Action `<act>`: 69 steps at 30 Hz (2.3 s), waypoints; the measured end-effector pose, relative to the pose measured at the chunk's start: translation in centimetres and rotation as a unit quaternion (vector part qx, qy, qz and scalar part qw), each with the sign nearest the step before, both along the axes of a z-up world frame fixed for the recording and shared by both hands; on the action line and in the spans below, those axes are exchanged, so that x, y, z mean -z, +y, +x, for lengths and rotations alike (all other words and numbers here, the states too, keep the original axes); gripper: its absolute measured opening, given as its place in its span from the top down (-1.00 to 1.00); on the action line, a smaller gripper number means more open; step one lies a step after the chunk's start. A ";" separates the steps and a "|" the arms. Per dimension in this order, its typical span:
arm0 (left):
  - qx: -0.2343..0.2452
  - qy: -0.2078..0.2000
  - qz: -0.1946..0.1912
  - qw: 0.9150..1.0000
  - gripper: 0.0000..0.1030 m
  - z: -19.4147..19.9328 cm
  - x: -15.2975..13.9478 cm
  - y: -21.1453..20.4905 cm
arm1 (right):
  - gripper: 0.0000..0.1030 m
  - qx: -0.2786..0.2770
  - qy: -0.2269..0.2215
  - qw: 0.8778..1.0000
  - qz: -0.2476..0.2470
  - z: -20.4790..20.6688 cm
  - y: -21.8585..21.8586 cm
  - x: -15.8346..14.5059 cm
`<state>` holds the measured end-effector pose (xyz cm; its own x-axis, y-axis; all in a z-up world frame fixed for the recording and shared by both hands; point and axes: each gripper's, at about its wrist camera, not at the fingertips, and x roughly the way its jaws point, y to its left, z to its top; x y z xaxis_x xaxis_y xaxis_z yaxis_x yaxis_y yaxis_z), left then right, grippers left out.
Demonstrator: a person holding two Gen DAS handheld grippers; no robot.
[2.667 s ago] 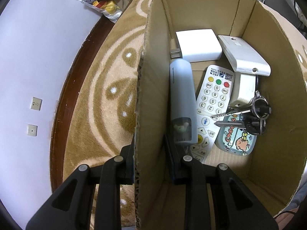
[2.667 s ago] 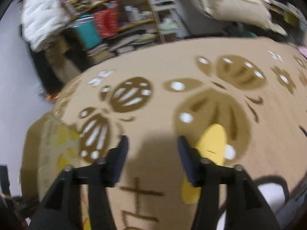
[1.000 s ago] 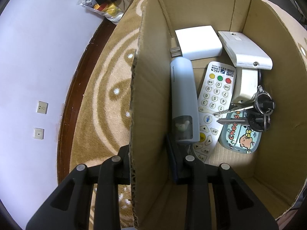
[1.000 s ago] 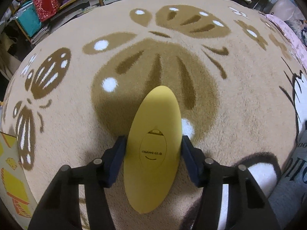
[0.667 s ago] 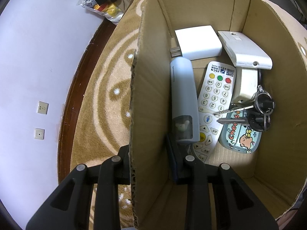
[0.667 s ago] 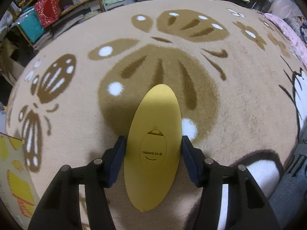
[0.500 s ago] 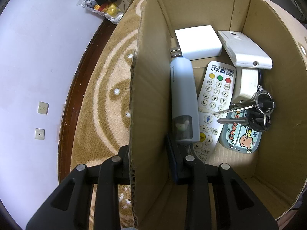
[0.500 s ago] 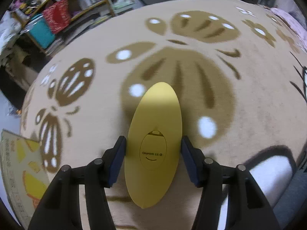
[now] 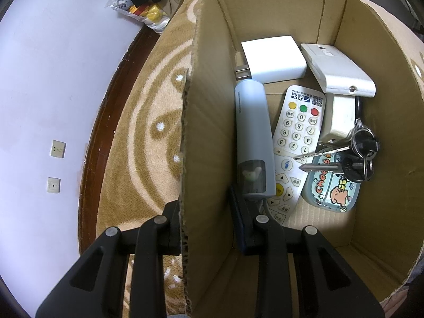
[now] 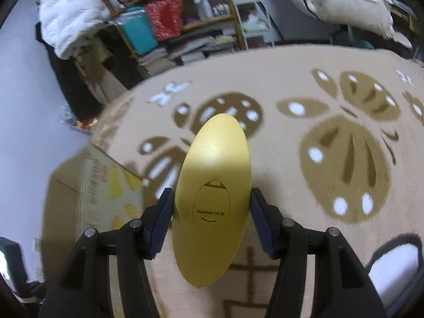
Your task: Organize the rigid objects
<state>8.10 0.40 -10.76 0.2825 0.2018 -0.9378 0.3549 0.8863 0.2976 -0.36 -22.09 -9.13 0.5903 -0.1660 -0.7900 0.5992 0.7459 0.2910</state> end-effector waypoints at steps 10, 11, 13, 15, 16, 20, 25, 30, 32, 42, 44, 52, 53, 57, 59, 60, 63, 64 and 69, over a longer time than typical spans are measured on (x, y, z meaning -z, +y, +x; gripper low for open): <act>-0.001 0.002 -0.006 1.000 0.45 0.3 0.0 0.7 | -0.18 -0.058 -0.065 0.996 0.029 0.9 3.4 -5.3; -0.001 0.002 -0.006 1.000 0.45 0.3 0.0 0.7 | -0.18 -0.066 -0.071 0.995 0.027 1.0 3.9 -5.8; -0.002 0.003 -0.007 1.000 0.45 0.3 0.1 0.7 | -0.18 -0.083 -0.081 0.993 0.029 1.4 5.0 -6.6; -0.003 0.004 -0.009 1.000 0.45 0.4 0.1 0.8 | -0.18 -0.104 -0.085 0.990 0.030 1.8 6.2 -7.2; -0.003 0.005 -0.010 1.000 0.45 0.5 0.1 0.9 | -0.18 -0.110 -0.086 0.990 0.029 2.0 6.6 -7.3; -0.008 0.009 -0.019 1.000 0.45 0.7 0.2 1.3 | -0.18 -0.138 -0.078 0.987 0.023 2.5 8.5 -7.5; -0.011 0.012 -0.027 0.999 0.45 1.0 0.2 1.9 | -0.17 -0.162 -0.064 0.984 0.027 2.7 9.9 -6.7; -0.016 0.015 -0.039 0.999 0.45 1.2 0.2 2.4 | -0.13 -0.179 -0.042 0.983 0.011 2.7 10.8 -5.6; -0.017 0.015 -0.041 0.999 0.45 1.3 0.3 2.6 | -0.13 -0.183 -0.038 0.982 0.017 2.6 10.9 -5.1; -0.018 0.008 -0.048 0.999 0.45 1.1 0.3 3.0 | -0.12 -0.196 -0.033 0.980 0.018 2.2 11.1 -4.1; -0.016 0.005 -0.046 0.999 0.45 0.9 0.2 2.9 | -0.12 -0.200 -0.036 0.979 0.014 1.9 11.2 -4.4; -0.015 -0.011 -0.056 0.998 0.45 0.2 -0.9 3.1 | -0.13 -0.199 -0.041 0.979 0.002 0.5 11.0 -5.6; -0.014 -0.016 -0.056 0.998 0.45 0.1 -1.1 3.1 | -0.14 -0.199 -0.041 0.979 0.001 0.3 10.9 -5.7; -0.006 -0.034 -0.065 0.997 0.45 -0.6 -2.4 3.0 | -0.24 -0.195 -0.041 0.980 -0.002 -0.8 10.2 -6.2; 0.002 -0.043 -0.068 0.997 0.45 -1.1 -3.0 2.8 | -0.28 -0.190 -0.043 0.981 0.003 -1.4 9.6 -6.4; 0.006 -0.048 -0.068 0.996 0.45 -1.3 -3.3 2.6 | -0.30 -0.188 -0.043 0.981 0.006 -1.7 9.4 -6.5; 0.017 -0.060 -0.070 0.996 0.45 -2.1 -4.1 2.2 | -0.50 -0.186 -0.045 0.981 0.008 -2.5 8.9 -6.9; 0.021 -0.066 -0.069 0.995 0.45 -2.4 -4.5 2.1 | -0.52 -0.186 -0.047 0.981 0.005 -2.8 8.9 -7.0; 0.033 -0.084 -0.073 0.993 0.45 -3.5 -6.0 1.8 | -0.73 -0.193 -0.053 0.980 -0.014 -4.3 8.8 -8.0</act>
<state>4.56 2.15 -4.77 0.4452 0.0430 -0.8944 0.3704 0.9006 0.2276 -4.63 -13.27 -1.10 0.6914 0.0646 -0.7196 0.2386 0.9197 0.3117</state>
